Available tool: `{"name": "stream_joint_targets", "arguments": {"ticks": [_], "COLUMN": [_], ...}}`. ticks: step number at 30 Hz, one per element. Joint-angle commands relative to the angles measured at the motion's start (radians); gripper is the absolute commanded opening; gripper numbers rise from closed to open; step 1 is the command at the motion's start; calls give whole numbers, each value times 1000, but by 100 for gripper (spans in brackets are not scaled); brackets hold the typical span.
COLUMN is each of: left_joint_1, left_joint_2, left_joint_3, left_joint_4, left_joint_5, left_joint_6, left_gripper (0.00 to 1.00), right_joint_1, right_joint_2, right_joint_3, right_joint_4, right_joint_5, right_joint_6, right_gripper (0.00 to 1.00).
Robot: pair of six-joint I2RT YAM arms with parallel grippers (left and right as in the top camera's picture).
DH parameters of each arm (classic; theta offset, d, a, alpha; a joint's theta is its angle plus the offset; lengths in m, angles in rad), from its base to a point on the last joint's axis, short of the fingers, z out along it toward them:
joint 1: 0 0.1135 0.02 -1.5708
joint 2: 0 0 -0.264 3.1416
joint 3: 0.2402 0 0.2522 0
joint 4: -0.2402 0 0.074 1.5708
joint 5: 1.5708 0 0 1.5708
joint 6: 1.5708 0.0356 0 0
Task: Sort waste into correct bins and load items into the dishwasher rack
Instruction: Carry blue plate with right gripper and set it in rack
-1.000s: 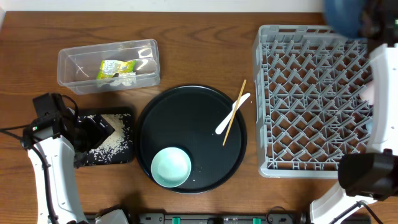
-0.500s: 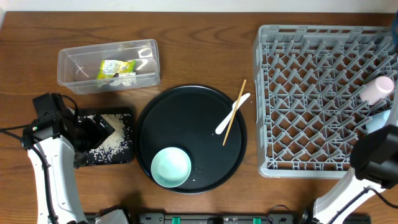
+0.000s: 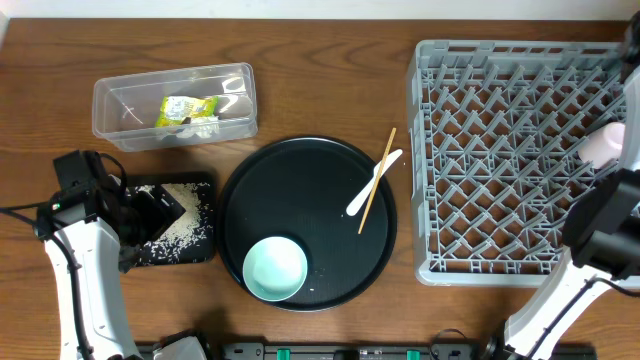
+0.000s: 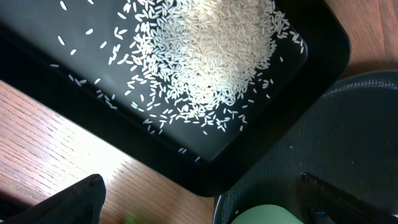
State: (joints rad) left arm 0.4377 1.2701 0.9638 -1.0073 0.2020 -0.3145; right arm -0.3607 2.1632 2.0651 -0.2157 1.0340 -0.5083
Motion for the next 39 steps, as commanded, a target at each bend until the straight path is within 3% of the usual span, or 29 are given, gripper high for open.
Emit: {"name": "stream_joint_targets", "arguments": {"ticks": [1, 14, 39], "left_joint_1": [3, 3, 3], "left_joint_2": [4, 4, 4], "left_joint_3": [5, 5, 5], "left_joint_4": [-7, -10, -59], "left_joint_5": [-12, -12, -12], "left_joint_6": [1, 2, 2], "left_gripper": [98, 98, 98], "right_joint_1": [39, 95, 178], "right_joint_2": [11, 16, 6], "right_joint_3": [8, 6, 1], "right_joint_4": [-10, -225, -288], "right_joint_5": [-12, -156, -111], "right_joint_6": [-25, -23, -81], "right_gripper": [1, 1, 1]}}
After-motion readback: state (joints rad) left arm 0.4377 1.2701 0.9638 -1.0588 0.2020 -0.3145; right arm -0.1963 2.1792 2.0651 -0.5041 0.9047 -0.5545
